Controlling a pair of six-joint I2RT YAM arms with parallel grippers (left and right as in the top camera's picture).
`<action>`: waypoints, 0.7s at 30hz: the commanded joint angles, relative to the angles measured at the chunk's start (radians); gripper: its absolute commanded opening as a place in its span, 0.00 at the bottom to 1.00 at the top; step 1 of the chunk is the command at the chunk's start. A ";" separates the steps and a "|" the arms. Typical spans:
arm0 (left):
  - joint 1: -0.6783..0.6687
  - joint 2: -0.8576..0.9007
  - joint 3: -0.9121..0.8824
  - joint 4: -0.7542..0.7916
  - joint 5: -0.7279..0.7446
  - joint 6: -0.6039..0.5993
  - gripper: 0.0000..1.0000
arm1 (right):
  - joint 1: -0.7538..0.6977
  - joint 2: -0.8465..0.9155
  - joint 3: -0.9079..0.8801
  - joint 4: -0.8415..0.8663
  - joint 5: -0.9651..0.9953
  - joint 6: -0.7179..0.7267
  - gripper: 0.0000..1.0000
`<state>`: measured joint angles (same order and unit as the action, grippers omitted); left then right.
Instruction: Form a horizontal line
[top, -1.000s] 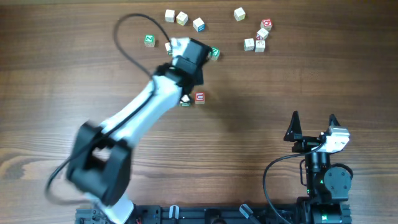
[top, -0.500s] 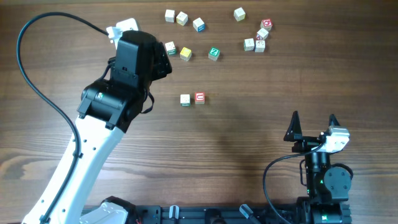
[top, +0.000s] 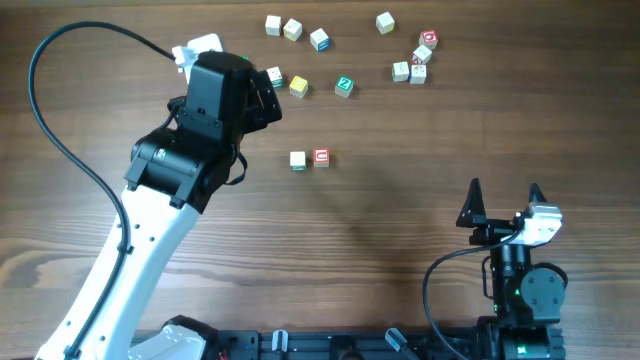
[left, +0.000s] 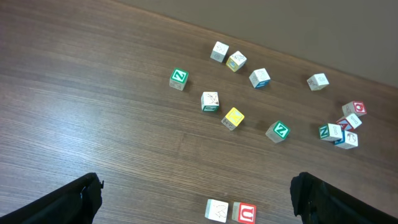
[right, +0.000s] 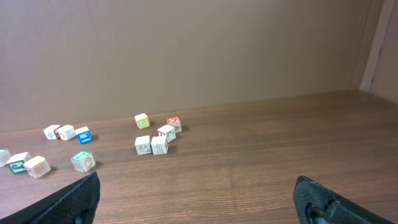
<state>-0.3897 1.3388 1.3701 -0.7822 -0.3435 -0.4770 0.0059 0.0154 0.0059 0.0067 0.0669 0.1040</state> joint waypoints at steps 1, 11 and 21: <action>0.006 -0.010 0.009 -0.013 -0.005 -0.001 1.00 | 0.006 -0.005 -0.001 0.003 -0.016 0.004 1.00; 0.006 -0.009 0.008 -0.120 0.010 -0.002 1.00 | 0.006 -0.005 0.000 0.044 -0.113 0.417 1.00; 0.006 -0.010 0.008 -0.120 0.047 -0.001 1.00 | 0.006 0.001 0.032 0.329 -0.179 0.465 1.00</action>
<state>-0.3897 1.3388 1.3701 -0.9020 -0.3077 -0.4763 0.0059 0.0154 0.0063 0.3264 -0.0544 0.6556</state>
